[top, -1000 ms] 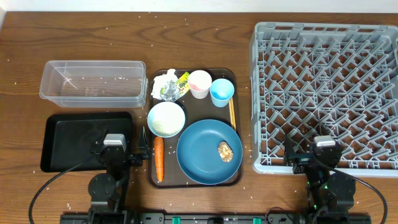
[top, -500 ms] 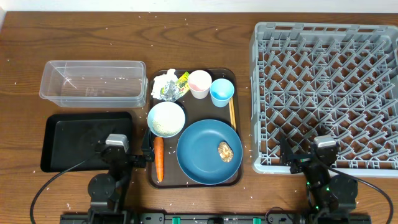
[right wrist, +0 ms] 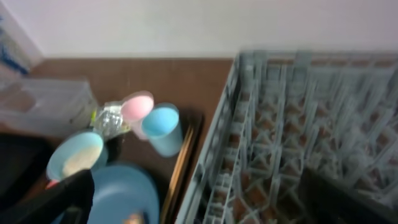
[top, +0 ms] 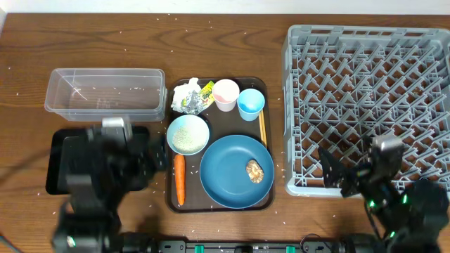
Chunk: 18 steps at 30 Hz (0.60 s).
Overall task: Sort waste into correct bins and load items into the dishwasher rack
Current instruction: 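Reach the left gripper to the pink cup and grasp it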
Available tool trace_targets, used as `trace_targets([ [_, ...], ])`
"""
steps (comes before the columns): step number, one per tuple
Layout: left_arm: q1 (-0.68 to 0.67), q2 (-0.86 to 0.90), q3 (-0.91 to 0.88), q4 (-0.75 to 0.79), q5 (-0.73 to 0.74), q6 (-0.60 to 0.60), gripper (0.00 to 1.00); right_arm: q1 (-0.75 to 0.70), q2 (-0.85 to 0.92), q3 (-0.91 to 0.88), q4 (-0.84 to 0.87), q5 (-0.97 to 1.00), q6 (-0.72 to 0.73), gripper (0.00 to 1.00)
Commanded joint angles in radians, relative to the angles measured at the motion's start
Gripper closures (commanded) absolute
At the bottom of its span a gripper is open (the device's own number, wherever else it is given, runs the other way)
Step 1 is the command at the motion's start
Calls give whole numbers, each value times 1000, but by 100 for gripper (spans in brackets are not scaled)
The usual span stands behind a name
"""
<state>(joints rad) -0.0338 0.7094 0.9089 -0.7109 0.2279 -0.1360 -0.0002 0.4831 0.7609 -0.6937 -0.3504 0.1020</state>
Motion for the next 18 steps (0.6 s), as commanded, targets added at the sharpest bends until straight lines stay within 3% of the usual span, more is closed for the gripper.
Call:
trace_targets([
  [1,3,213,241,-126,91,-12,2,-6,178,158,-94,-25,10,1],
  [4,3,391,432,-249,101,-11,2,-6,367,332,-242,-46,10,1],
  [7,4,507,526,-279,101,-11,2,-6,499,449,-329,-68,9,1],
  [12,1,603,534,-222,193,-72,2,-6,633,511,-391,-108,17,1],
  [18,-109,724,534,-145,114,-71,2,-6,706,511,-396,-89,17,1],
])
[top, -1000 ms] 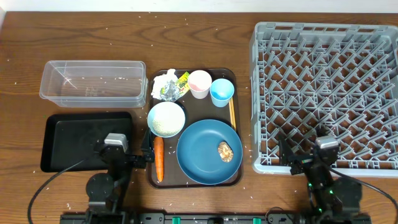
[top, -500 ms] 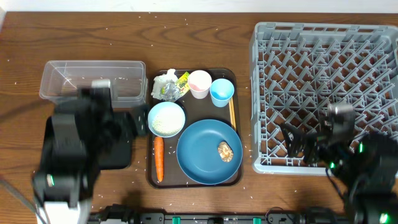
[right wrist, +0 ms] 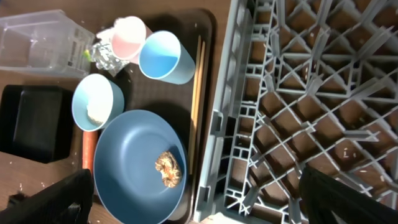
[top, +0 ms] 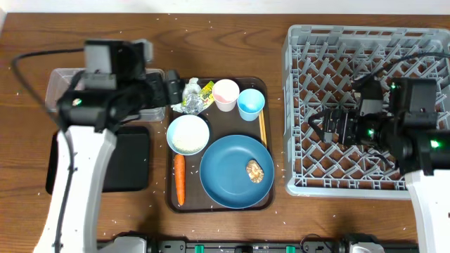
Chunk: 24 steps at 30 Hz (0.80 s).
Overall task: Sort waste into correct bins and load items into the dishwasher rack
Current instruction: 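Reach the left gripper to the pink cup and grasp it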
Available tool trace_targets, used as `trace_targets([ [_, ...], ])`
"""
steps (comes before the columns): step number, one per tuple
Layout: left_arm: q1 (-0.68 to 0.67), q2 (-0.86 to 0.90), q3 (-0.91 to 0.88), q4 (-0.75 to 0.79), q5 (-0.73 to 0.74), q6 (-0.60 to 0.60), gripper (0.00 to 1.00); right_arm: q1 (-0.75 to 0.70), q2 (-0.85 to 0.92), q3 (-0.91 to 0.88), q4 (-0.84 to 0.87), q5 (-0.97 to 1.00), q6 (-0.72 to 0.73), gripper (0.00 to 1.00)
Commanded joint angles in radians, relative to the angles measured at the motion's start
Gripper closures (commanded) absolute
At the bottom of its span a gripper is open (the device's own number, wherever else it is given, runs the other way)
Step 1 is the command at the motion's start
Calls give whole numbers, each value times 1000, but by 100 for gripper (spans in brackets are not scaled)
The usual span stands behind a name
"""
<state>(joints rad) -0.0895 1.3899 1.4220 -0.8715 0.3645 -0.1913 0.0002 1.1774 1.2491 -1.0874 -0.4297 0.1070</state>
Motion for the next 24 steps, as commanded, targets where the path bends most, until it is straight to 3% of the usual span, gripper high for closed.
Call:
trace_targets([
  [1,-83,68,21,34,-45,-8,2,-6,20,23,-3,-3,13,1],
  [6,-220,197,21,137,-243,7,2,-6,34,22,-19,3,13,1],
  [8,-252,245,21,176,-280,7,12,-6,34,22,-33,3,13,1],
  [10,-272,295,21,220,-284,6,19,-6,34,22,-52,3,13,1],
  [20,-280,481,20,340,-283,3,33,-6,34,22,-125,4,12,1],
  [24,-281,519,20,355,-283,2,45,-6,34,22,-122,4,12,1],
])
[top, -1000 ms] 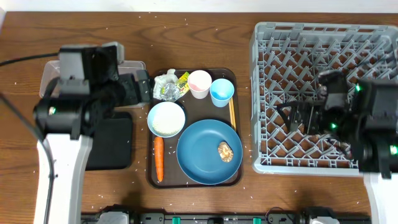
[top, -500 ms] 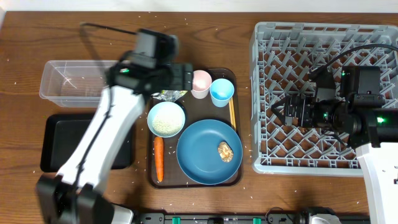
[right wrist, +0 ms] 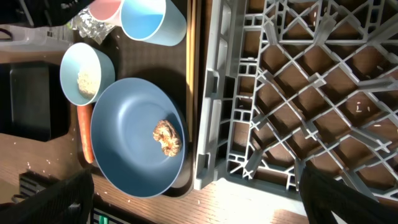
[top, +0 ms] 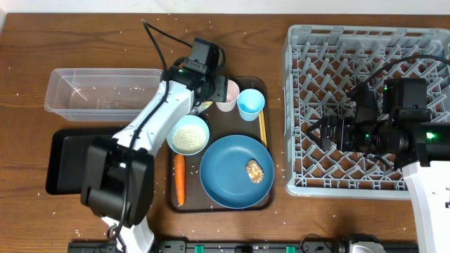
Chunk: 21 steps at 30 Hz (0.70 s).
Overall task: Sort waste into correct bins and load items into the dishwasher rack
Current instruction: 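Reach the left gripper to the pink cup and grasp it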
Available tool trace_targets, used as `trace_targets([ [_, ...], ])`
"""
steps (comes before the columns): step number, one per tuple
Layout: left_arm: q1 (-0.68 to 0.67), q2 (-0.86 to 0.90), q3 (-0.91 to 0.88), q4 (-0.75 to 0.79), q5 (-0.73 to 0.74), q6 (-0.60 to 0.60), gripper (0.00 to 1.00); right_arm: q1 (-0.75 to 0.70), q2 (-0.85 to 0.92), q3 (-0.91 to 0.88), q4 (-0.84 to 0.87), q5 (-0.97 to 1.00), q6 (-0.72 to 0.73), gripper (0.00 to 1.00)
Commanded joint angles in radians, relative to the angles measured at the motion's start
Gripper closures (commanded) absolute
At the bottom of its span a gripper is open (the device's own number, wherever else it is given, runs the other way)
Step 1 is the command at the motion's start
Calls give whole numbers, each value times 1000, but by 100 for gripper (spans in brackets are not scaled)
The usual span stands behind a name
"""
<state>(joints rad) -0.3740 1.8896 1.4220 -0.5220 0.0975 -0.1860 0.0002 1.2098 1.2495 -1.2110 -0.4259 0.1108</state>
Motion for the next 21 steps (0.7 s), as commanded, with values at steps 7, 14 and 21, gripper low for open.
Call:
trace_targets([
  [7,3,89,20,31,-16,-3,66,-6,1,22,12,0,8,1],
  [14,4,78,21,74,-18,-3,94,-6,1,22,9,0,8,1],
  [21,18,-88,23,18,-28,-3,94,-6,1,22,7,2,9,1],
])
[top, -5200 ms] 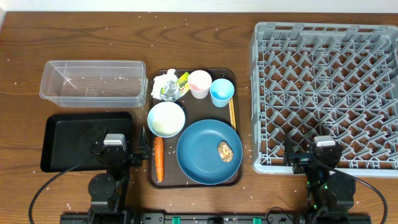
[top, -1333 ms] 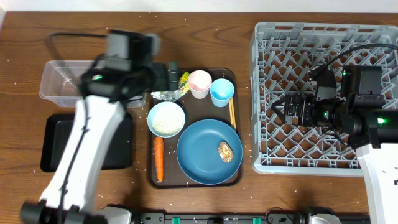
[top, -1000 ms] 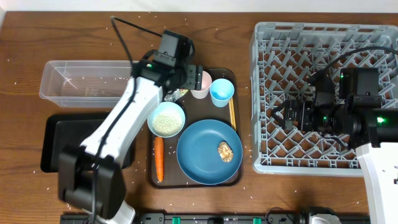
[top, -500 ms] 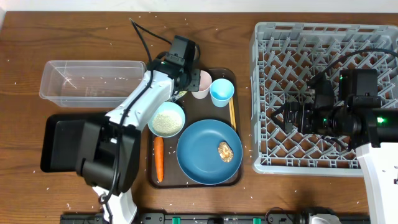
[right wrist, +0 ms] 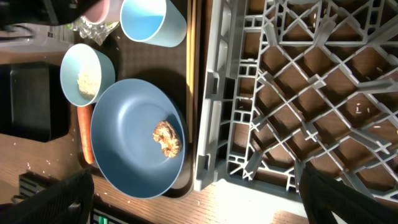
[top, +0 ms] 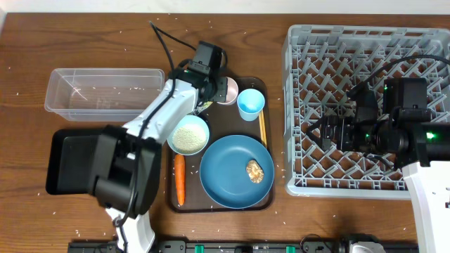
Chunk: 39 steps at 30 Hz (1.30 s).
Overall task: Sort waste into correct bins and load items into the dishwasher rack
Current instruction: 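Reach the left gripper to the pink cup and grasp it, then lift the pink cup and hand it to the right gripper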
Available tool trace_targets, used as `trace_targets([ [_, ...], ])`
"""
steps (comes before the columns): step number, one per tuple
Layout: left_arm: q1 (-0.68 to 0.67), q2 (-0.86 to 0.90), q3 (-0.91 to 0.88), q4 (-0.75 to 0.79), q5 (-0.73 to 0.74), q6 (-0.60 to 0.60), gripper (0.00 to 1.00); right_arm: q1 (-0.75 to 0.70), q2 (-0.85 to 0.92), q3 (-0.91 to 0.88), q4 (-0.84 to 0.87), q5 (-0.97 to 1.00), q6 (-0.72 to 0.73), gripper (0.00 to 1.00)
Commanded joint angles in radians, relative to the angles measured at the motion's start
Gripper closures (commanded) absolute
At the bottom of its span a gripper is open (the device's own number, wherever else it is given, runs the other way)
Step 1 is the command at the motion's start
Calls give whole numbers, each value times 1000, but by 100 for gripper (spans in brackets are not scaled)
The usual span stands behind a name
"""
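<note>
A brown tray (top: 171,151) holds a blue plate (top: 228,176) with a food scrap (top: 254,171), a bowl of rice (top: 188,134), a carrot (top: 178,180), chopsticks (top: 262,127), a blue cup (top: 250,103) and a pink cup (top: 229,91). My left gripper (top: 202,90) hangs over the tray's back left corner, covering most of the crumpled foil (right wrist: 93,26); its fingers are hidden. My right gripper (right wrist: 199,196) stands open above the front left part of the grey dishwasher rack (top: 365,49), holding nothing.
A clear plastic bin (top: 104,91) sits at the back left, and a black bin (top: 74,165) lies in front of it, partly under my left arm. The rack fills the right side of the table.
My left gripper has shifted slightly over the foil and now covers more of the pink cup. The right arm and everything on the tray are where they were.
Both arms were low at the table's front edge. Then my left gripper was by the clear bin and the foil, and my right gripper was over the rack. Later the left gripper was at the tray's back left corner, where it still hangs.
</note>
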<state>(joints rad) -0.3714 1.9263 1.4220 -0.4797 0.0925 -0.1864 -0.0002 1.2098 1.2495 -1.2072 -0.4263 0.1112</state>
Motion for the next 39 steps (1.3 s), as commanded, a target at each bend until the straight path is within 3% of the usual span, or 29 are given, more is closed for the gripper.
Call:
trace_targets([
  [1,18,-152,23,-44,-23,-3,94,-6,1,22,8,4,11,1],
  [6,40,-325,23,-195,62,13,94,-6,-4,22,62,-45,46,4],
  [12,54,-482,22,-287,612,200,94,-5,-5,22,181,-457,-77,27],
  [16,54,-542,22,-300,808,284,94,1,-8,22,294,-696,-95,26],
  [21,54,-589,22,-235,970,287,94,53,-8,22,462,-875,-95,21],
  [30,54,-604,22,-200,1053,283,94,223,-7,22,586,-892,-195,13],
  [33,54,-604,22,-174,1120,283,94,260,-7,22,591,-850,-195,18],
  [39,54,-604,22,-164,1138,280,94,290,-8,22,590,-802,-195,39],
])
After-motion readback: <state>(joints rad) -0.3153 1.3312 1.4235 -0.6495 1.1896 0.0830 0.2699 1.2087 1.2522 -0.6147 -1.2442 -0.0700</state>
